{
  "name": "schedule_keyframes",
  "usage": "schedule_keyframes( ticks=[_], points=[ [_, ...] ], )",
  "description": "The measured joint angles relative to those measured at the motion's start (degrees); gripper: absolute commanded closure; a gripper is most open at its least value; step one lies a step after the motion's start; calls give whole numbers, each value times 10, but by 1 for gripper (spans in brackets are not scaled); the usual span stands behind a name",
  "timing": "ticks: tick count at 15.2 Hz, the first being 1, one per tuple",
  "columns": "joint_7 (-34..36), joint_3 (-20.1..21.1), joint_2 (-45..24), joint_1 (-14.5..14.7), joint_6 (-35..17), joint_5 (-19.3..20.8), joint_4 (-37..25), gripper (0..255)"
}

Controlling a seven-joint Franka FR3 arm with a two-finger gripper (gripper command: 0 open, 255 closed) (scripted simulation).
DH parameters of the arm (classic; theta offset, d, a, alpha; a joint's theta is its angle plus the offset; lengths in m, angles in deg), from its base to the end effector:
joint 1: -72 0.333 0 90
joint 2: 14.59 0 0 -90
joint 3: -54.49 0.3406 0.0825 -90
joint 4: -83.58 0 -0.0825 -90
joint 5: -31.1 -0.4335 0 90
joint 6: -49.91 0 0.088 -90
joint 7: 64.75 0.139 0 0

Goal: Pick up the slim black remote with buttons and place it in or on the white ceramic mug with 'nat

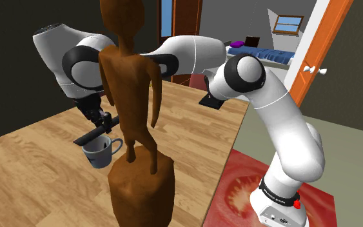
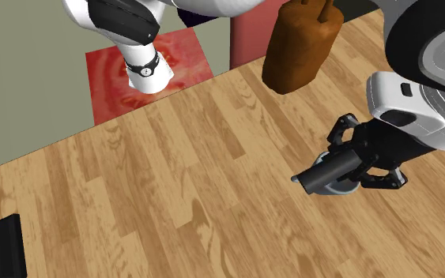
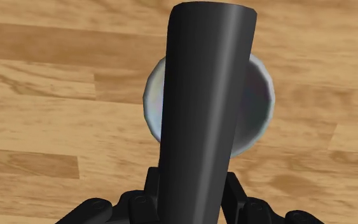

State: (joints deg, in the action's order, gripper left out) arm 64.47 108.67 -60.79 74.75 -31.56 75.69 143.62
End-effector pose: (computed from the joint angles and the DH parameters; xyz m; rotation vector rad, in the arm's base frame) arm 0.6654 0.3986 0.4419 2.2275 -1.9498 0.2196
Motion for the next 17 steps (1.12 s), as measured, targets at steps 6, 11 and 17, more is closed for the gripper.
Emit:
schedule_keyframes(
  ticks=[6,11,17],
  points=[
    [14,-1,-6,-18,-38,4,44,255],
    [20,-2,-10,-22,-54,7,57,255],
    [22,-1,-10,-23,-55,8,61,0]
  ],
)
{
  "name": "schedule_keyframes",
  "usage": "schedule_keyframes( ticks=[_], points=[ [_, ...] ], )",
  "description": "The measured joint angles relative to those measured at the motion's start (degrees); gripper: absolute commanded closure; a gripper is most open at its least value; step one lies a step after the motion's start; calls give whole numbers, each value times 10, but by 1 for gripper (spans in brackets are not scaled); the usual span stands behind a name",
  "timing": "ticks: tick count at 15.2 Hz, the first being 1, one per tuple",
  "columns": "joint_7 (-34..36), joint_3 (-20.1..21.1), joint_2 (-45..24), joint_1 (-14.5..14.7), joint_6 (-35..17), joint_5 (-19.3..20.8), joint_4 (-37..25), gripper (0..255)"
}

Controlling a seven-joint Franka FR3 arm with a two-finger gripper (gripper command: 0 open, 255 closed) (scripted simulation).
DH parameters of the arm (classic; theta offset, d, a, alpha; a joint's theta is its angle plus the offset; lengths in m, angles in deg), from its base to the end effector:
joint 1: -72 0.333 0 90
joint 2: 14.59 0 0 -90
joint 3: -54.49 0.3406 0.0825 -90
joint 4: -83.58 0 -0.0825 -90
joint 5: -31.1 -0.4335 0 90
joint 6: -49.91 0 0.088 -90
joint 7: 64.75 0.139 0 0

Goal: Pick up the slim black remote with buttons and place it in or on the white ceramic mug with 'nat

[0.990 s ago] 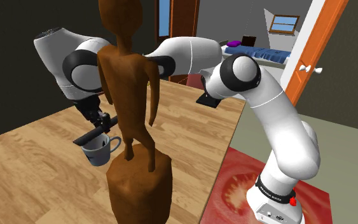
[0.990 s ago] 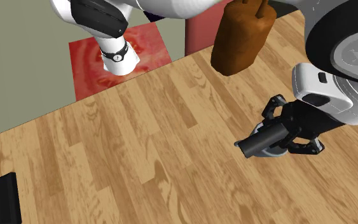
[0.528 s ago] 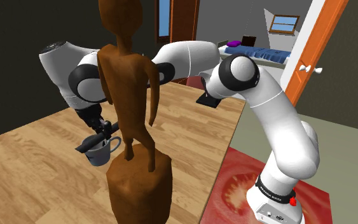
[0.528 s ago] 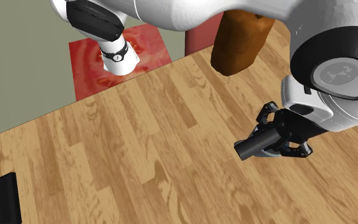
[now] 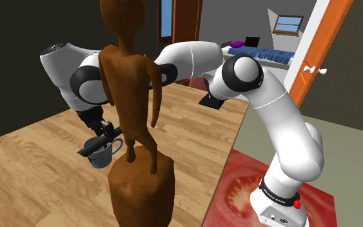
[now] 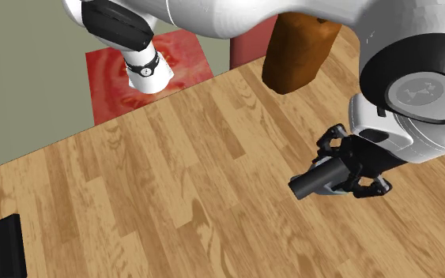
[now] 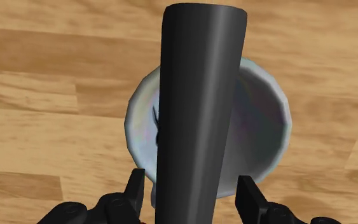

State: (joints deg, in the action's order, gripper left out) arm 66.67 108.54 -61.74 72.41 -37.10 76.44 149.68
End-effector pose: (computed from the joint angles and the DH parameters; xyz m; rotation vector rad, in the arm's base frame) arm 0.6670 0.3982 0.3934 2.2272 -1.9545 0.2245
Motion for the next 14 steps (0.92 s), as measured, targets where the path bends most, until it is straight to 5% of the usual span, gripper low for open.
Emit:
schedule_keyframes(
  ticks=[5,10,14],
  points=[
    [-1,-1,-2,0,0,0,1,0],
    [-25,-9,-12,56,69,3,-105,0],
    [-27,-9,-11,58,75,2,-111,0]
  ],
)
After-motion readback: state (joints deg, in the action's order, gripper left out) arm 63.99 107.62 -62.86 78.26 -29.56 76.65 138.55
